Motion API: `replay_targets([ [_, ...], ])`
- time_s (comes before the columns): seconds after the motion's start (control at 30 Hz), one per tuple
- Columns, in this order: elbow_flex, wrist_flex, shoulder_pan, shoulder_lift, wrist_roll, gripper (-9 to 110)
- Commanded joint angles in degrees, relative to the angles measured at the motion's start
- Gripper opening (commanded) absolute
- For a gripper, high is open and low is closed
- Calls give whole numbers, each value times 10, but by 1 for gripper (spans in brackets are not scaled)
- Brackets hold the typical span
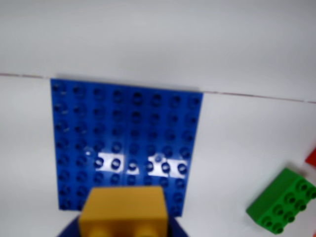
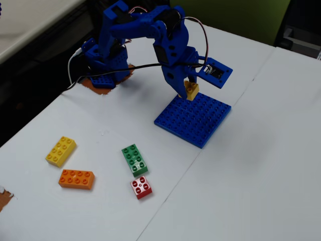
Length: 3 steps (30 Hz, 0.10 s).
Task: Pick up the 2x2 yellow block and go up the 8x8 blue block.
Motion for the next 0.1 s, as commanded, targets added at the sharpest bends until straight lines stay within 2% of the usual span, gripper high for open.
replay_targets([
  [0.0, -21, 2, -6, 4, -3, 0],
  [0.07, -20, 2, -6, 4, -3, 0],
])
